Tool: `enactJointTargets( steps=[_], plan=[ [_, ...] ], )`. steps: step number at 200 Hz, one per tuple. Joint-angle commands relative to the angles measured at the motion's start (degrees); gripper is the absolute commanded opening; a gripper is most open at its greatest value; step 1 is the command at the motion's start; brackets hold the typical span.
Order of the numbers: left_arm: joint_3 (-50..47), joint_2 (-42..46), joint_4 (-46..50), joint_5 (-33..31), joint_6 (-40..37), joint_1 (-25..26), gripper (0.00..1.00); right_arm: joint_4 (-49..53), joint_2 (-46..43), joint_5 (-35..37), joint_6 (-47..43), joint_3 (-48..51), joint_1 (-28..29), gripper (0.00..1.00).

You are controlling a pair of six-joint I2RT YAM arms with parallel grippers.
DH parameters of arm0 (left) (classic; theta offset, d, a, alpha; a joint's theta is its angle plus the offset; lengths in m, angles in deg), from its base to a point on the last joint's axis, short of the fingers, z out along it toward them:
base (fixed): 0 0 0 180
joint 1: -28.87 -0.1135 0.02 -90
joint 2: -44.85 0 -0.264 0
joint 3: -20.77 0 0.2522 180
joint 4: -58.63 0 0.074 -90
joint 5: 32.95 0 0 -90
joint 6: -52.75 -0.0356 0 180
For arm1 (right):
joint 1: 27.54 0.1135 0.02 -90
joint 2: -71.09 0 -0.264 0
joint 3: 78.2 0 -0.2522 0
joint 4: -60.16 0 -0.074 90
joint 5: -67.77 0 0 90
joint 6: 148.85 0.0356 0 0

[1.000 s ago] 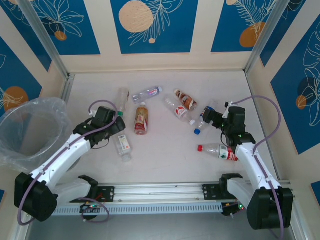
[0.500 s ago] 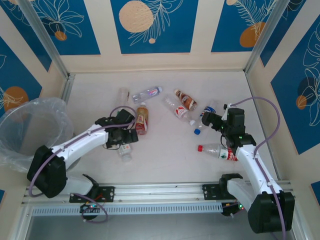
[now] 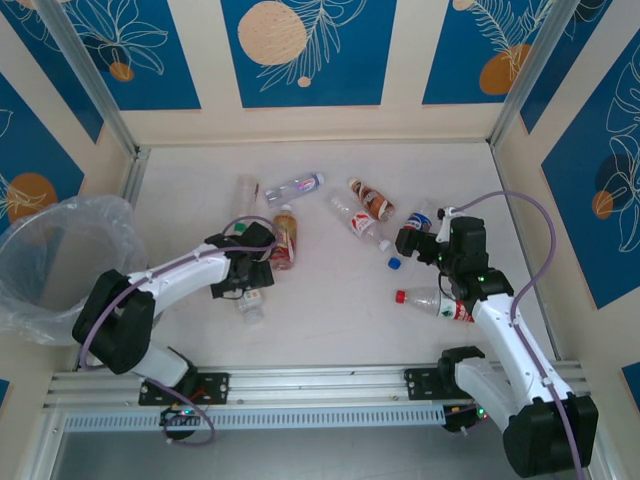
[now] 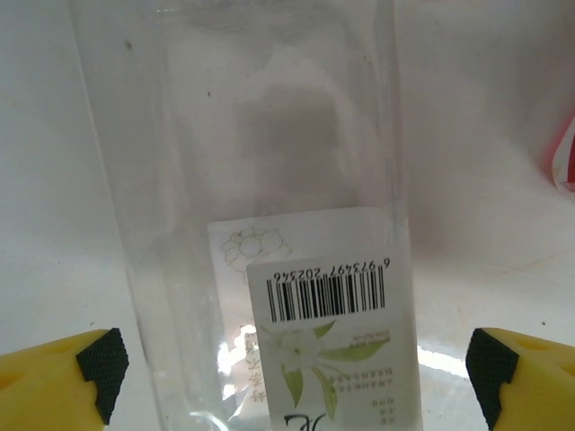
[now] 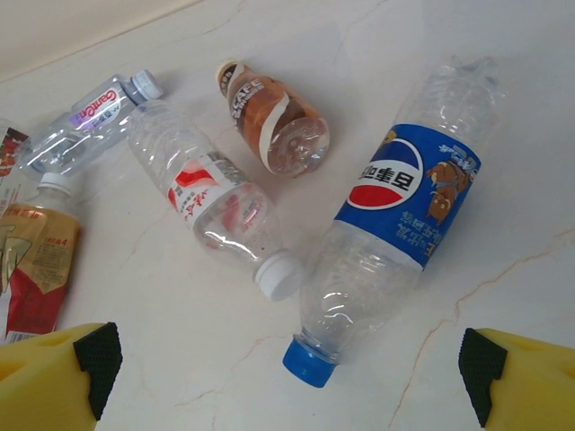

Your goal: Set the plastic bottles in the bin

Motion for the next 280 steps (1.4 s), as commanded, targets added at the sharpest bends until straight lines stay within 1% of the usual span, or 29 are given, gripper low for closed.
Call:
enactJointTargets(
  steps=[1, 31, 53, 84, 122, 149, 165, 185, 202, 231, 259, 280],
  plan=[
    [-1.0, -1.0, -1.7, -1.3, -0.9, -0.6, 0.94, 1.7, -1.4, 0.1, -1.6, -2.9, 1.3, 0.99],
    [-2.8, -0.9, -3.6, -1.3, -1.2, -1.0, 0.85, 2.4, -1.9, -1.1, -3.3, -4.3, 3.1, 0.99],
    [-3.7, -0.9, -4.5, -1.5, -1.8, -1.0, 0.80, 1.9, -2.3, -2.7, -4.0, -4.9, 4.7, 0.99],
    [-4.0, -1.3, -5.1, -1.8, -3.0, -1.0, 0.72, 1.7, -2.4, -1.3, -3.9, -5.4, 6.6, 0.99],
    [-3.4, -0.5, -4.6, -1.7, -5.1, -1.0, 0.59, 2.0, -2.8, 0.1, -3.9, -5.9, 7.9, 0.99],
    [-2.1, 2.6, -2.7, -2.4, -6.5, -1.0, 0.58, 2.1, -3.6, 0.9, -3.4, -6.0, 8.4, 0.99],
    [-1.2, 5.3, -2.1, -2.2, -7.8, -1.0, 0.58, 1.6, -4.0, -0.2, -3.2, -6.0, 8.6, 0.99],
    [-0.3, 8.8, -2.0, -1.4, -9.8, -1.0, 0.58, -1.2, -4.6, -7.1, -6.1, -4.9, 9.4, 0.99],
    [1.8, 10.9, 0.0, -1.4, -11.1, -1.1, 0.59, -2.7, -4.9, -9.7, -7.6, -4.5, 10.8, 0.99],
    [5.9, 14.5, 1.7, 3.4, -14.0, -2.9, 0.59, -4.3, -4.6, -8.2, -7.7, -4.3, 12.4, 0.99],
    [12.5, 16.9, 6.0, 3.7, -17.6, -4.3, 0.59, -7.6, -4.6, -6.3, -7.1, -3.2, 12.8, 0.99],
    [18.5, 17.2, 9.8, 6.5, -20.7, -6.2, 0.59, -9.7, -4.7, -6.5, -7.3, -2.8, 12.9, 0.99]
  ],
)
